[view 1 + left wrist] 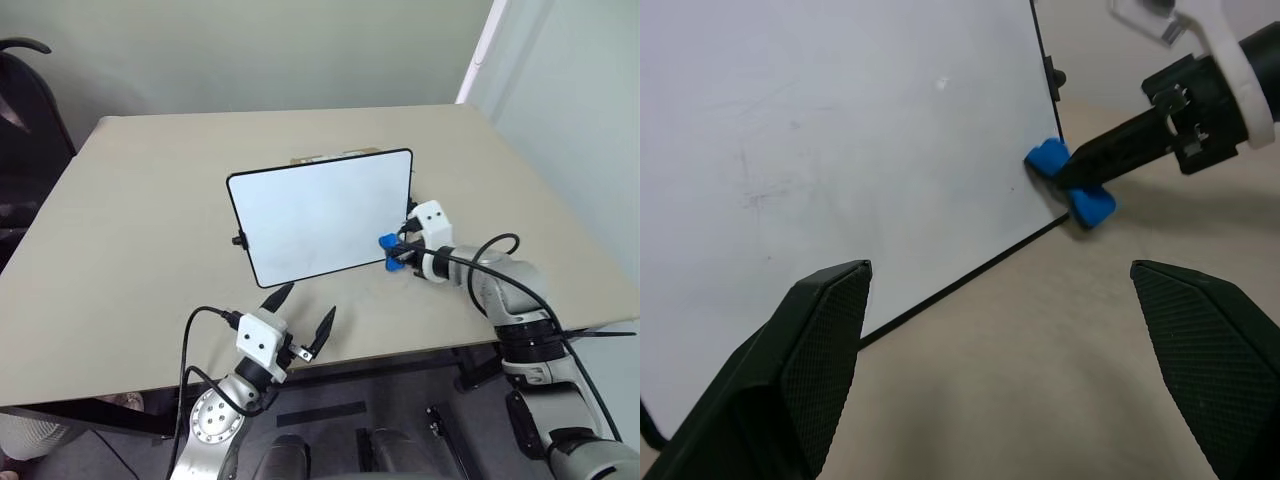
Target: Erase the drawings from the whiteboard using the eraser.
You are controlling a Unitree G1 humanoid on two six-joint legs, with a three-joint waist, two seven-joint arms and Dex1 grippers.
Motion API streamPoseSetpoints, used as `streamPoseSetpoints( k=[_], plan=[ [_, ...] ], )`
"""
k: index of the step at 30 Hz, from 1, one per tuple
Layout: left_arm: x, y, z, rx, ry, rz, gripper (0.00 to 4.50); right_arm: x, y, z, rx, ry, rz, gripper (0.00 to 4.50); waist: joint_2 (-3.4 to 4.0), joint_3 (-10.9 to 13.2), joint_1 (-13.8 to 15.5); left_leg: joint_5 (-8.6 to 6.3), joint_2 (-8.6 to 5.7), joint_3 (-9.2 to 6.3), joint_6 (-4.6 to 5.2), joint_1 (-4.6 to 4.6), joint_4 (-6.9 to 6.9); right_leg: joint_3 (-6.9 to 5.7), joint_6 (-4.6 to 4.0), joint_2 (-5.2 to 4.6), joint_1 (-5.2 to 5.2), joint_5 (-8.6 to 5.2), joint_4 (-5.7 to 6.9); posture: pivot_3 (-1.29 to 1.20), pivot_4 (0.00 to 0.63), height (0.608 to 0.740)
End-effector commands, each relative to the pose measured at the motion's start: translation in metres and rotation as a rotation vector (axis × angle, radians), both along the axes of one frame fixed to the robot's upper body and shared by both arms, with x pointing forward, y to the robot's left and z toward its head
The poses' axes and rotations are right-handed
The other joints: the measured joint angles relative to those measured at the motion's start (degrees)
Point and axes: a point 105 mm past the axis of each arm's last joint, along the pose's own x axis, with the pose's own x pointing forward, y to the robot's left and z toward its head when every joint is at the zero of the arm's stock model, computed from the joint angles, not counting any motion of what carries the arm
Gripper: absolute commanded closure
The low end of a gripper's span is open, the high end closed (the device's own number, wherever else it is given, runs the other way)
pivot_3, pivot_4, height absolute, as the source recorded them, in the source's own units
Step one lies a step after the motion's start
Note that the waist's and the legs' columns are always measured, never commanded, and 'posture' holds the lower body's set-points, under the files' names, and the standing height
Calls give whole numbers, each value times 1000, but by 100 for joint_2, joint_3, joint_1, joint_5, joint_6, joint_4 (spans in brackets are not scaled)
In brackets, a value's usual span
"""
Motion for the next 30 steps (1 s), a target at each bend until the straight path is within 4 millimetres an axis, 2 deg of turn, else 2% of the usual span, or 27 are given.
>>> streamPoseSetpoints(
  k=[1,7,11,21,30],
  plan=[
    [-3,-2,13,-13,-47,-14,0,-3,15,4,2,-16,47,3919,0,0,0,0,0,0,0,1,0,1,0,0,-2,0,0,0,150,730],
    [-3,-1,14,-13,-48,-11,0,-5,30,7,14,-22,89,3919,1,3,7,-6,0,-2,-1,-4,0,1,-10,-1,-22,5,-3,0,150,730],
    [-4,-1,15,-14,-48,-9,0,-3,32,10,13,-32,95,3919,1,3,11,-27,0,-3,-35,-8,0,-1,-62,-1,-26,35,-1,0,150,730],
    [-1,-2,15,-13,-54,-5,0,13,-8,16,-15,-62,-40,3919,-1,4,19,-24,-2,-3,-31,-7,0,-1,-67,-2,-26,38,-1,0,150,730],
    [1,-3,14,-13,-54,-8,0,15,-21,26,-8,-102,-71,3919,-1,5,15,-17,-1,-2,-19,-9,0,-2,-56,-2,-23,37,3,0,150,730]
  ],
)
